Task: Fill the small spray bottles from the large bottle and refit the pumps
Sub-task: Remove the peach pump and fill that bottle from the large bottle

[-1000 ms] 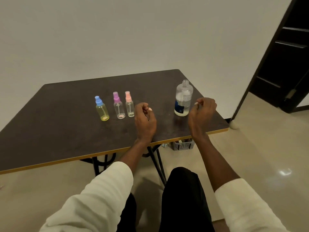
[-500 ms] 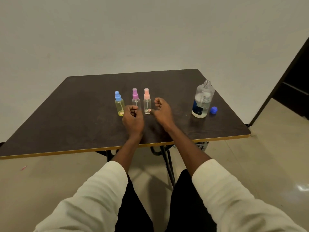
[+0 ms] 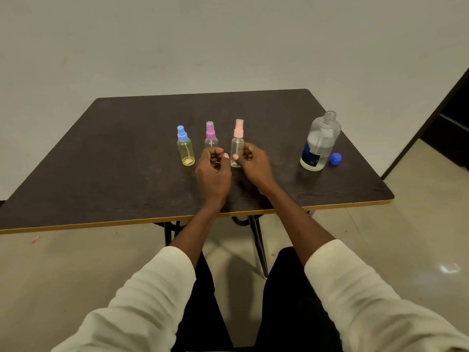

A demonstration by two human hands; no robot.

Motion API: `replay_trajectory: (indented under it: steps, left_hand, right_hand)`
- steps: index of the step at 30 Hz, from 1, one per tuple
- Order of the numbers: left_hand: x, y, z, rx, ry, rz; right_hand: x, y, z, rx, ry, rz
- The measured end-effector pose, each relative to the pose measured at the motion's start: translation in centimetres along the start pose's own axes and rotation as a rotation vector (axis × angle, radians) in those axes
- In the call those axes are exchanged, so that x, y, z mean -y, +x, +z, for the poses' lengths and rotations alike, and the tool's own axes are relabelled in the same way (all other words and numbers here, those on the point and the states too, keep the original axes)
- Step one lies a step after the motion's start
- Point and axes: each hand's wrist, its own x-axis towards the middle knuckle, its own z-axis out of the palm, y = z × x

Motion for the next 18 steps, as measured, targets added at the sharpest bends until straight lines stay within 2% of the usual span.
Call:
replay_trajectory:
  steps: [5,9,12,15,18]
  left_hand:
    - [0.4,-0.3,0.4,0.145,-0.022,0.012]
    - [-0.7,0.5,1.6,0.329,-0.217,-0.135]
    - [-1.2,1.5,2.5,0.427,-0.278,-0.165]
    - [-1.1,1.9,3.0,0.407,-0.3,-0.188]
    - [-0.9,1.7,3.2,0.311,-0.339,-0.224]
  right_hand:
    - [-0.1,-2.0,-2.8,0.09,0.095,0.09]
    - [-0.1,-2.9,-3.8,0.141,0.136,0.092]
    - [-0.2,-3.1,-3.7,0.142,0.065,0.071]
    - [-0.2,-3.1,-3.6,0.129,0.083,0.071]
    - [-0.1,-3.2,-3.7,0.117,0.133,0.059]
